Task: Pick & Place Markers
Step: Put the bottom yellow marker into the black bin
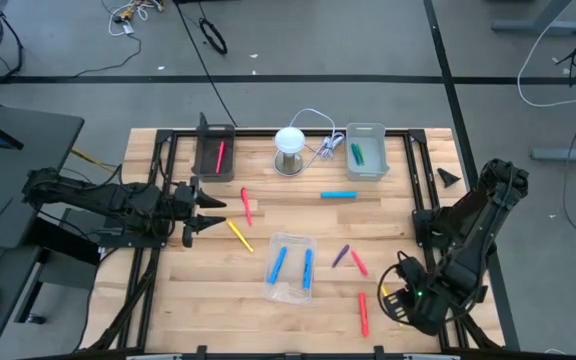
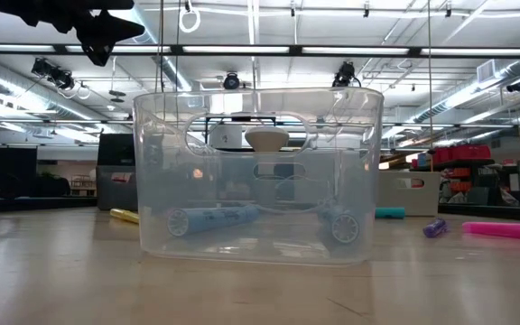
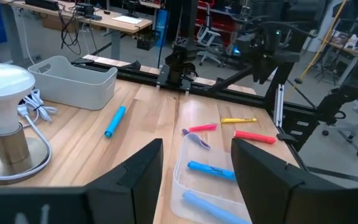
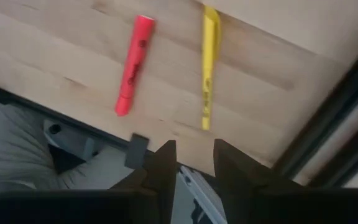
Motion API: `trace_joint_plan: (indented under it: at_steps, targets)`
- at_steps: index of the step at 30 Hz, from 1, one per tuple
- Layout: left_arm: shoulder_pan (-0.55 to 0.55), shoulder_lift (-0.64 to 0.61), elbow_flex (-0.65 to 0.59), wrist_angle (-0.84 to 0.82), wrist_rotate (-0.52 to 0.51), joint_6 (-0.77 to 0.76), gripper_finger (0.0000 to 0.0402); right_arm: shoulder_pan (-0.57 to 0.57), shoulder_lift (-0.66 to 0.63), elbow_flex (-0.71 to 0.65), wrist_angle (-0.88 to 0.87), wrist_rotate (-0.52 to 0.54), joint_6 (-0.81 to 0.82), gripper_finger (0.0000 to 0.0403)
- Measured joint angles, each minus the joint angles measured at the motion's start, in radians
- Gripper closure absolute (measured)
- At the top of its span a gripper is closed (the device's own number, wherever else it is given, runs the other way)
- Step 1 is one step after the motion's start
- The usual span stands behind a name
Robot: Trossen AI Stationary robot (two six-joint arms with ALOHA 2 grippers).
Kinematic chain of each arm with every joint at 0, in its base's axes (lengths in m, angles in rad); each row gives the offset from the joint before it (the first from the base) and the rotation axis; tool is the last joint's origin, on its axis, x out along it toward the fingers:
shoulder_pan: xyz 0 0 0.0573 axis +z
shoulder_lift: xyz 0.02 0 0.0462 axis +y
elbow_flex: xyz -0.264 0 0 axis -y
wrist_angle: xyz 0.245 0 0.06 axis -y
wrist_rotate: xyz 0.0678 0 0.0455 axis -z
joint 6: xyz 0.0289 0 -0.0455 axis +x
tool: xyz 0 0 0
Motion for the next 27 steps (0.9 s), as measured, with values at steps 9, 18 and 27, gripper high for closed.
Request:
trace_joint_plan:
  at_steps: [9, 18, 27]
  targets:
    - [0.0, 0.0, 0.0, 0.0, 0.0, 0.001, 0.0204, 0.017, 0.046, 0.0, -0.019, -0.031, 0.079, 0.0295]
    - [0.0, 0.0, 0.0, -0.001, 0.0, 0.012, 0.0204, -0.024, 0.175, 0.0, -0.021, -0.122, -0.012, 0.0295]
    - [0.0, 0.0, 0.0, -0.001, 0.011, 0.007, 0.0204, -0.062, 0.285, 0.0, 0.045, -0.178, -0.11, 0.0296]
